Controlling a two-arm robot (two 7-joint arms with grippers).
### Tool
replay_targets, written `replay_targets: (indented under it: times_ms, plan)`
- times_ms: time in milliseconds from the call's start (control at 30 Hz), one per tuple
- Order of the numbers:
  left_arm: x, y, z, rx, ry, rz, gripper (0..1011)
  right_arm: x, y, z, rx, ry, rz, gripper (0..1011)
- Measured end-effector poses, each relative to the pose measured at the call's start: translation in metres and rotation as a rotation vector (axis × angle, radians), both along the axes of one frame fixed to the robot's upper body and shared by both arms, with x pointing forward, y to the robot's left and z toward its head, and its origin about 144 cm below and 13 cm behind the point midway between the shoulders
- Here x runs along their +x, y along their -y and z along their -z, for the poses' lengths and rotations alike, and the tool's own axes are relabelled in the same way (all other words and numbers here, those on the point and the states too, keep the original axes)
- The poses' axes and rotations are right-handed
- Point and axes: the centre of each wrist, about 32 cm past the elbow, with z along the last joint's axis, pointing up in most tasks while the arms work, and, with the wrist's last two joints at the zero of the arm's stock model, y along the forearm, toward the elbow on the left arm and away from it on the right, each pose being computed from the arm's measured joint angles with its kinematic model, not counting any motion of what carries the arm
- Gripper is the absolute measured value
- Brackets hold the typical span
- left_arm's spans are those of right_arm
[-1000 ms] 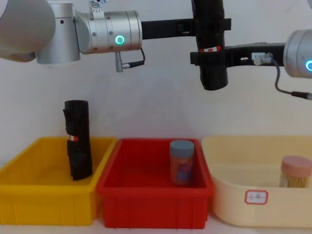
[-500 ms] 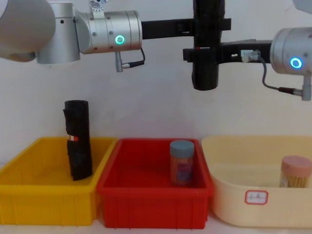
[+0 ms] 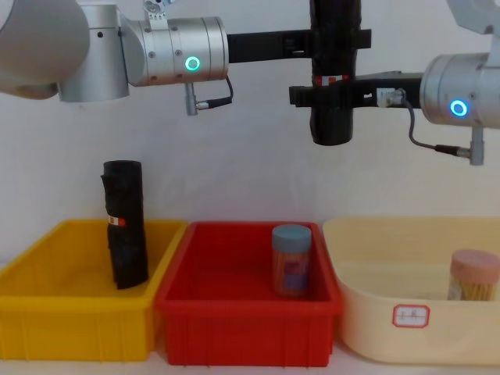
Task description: Pick up the garbage bag with the one hand and transfer it to the other hand.
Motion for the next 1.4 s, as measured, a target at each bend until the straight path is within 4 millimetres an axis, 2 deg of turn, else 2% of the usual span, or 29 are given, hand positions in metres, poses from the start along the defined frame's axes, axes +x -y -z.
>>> replay_targets:
  times_ms: [533, 767, 800, 1067, 1400]
  plan:
    - [0.0, 0.0, 0.0, 0.0, 0.0, 0.0, 440, 0.011, 0.0, 0.004, 0.019, -0.015, 0.02, 991]
    - [0.0, 0.0, 0.0, 0.0, 0.0, 0.0, 440, 0.013, 0.0, 0.005, 0.023, -0.017, 0.025, 855]
    - [0.0, 0.0, 0.0, 0.0, 0.0, 0.0, 440, 0.013, 0.0, 0.005, 0.024, -0.017, 0.026, 802]
    - [0.0, 0.0, 0.0, 0.0, 0.0, 0.0, 440, 0.014, 0.0, 0.005, 0.026, -0.019, 0.028, 589]
    - [0.0, 0.0, 0.0, 0.0, 0.0, -0.001, 440, 0.015, 0.0, 0.006, 0.028, -0.019, 0.029, 563]
